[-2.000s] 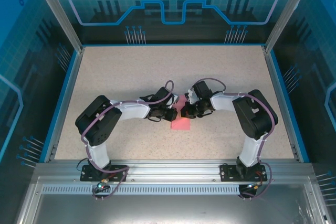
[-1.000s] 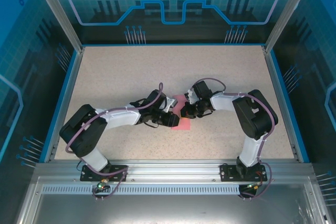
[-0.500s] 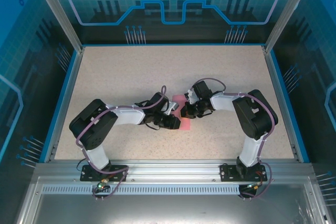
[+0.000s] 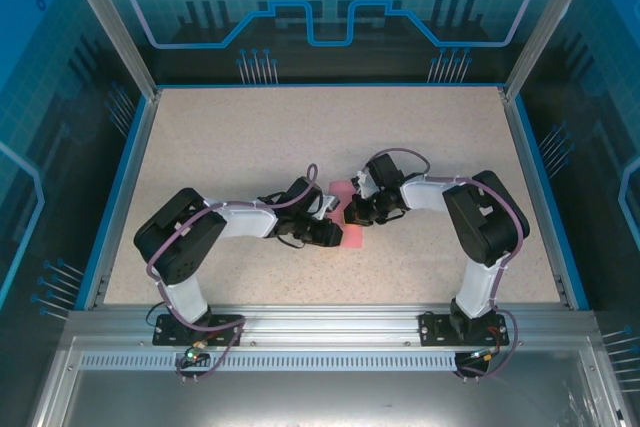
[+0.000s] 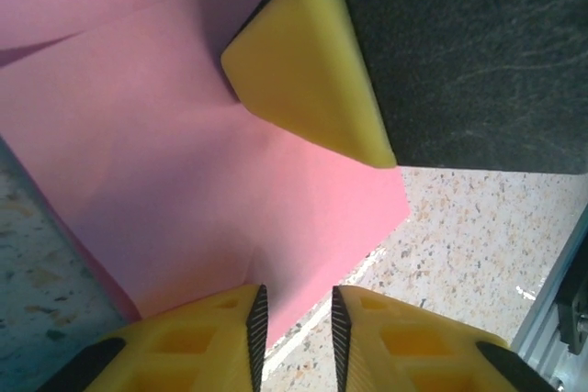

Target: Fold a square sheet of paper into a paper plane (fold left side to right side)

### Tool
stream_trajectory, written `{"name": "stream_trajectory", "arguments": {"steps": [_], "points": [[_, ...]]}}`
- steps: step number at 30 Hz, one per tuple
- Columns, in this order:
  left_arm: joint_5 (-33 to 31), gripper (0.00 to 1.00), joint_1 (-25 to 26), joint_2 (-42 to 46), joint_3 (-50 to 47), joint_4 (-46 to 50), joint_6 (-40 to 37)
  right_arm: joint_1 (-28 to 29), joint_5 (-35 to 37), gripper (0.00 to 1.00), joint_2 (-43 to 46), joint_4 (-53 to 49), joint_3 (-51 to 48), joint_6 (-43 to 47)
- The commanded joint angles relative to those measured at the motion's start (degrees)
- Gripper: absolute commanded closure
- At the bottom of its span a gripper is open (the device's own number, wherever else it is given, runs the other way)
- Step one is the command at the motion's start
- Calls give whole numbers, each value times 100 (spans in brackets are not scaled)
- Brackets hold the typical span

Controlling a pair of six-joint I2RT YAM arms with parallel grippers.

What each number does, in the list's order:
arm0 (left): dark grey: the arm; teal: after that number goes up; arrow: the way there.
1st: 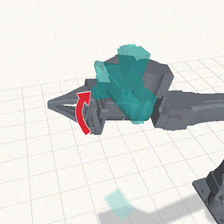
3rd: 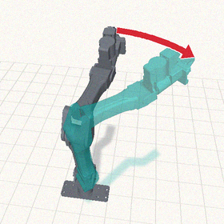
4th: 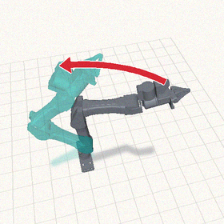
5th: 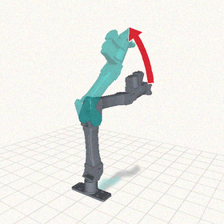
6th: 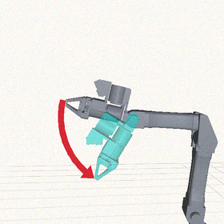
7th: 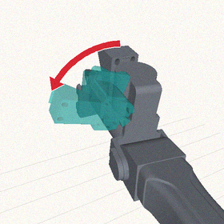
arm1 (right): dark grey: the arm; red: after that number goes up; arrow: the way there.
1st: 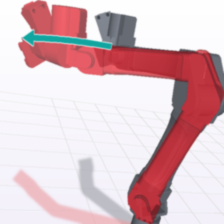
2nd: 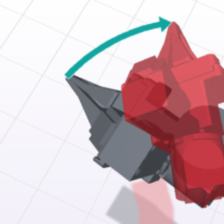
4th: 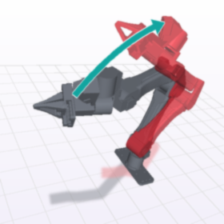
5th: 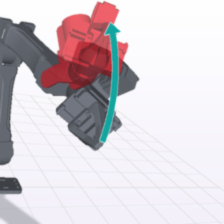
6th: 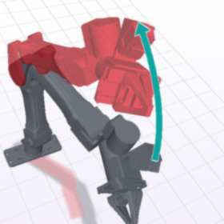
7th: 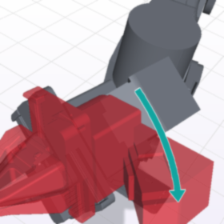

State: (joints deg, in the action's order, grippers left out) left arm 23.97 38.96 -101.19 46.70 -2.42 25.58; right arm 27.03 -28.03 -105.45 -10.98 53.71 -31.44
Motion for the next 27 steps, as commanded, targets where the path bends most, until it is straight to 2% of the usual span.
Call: {"name": "stream_trajectory", "arguments": {"steps": [1,8,17,27], "points": [[-263,76,7,83,-240,216,42,45,63,100,-130,-209,9,128],[-208,85,10,196,-574,6,140,47,-354,100,287,26,-46,409],[-252,86,12,189,-623,-86,140,499,-179,100,105,-440,184,556],[-286,86,8,117,-603,-85,158,560,202,100,-244,-825,364,726]]}}
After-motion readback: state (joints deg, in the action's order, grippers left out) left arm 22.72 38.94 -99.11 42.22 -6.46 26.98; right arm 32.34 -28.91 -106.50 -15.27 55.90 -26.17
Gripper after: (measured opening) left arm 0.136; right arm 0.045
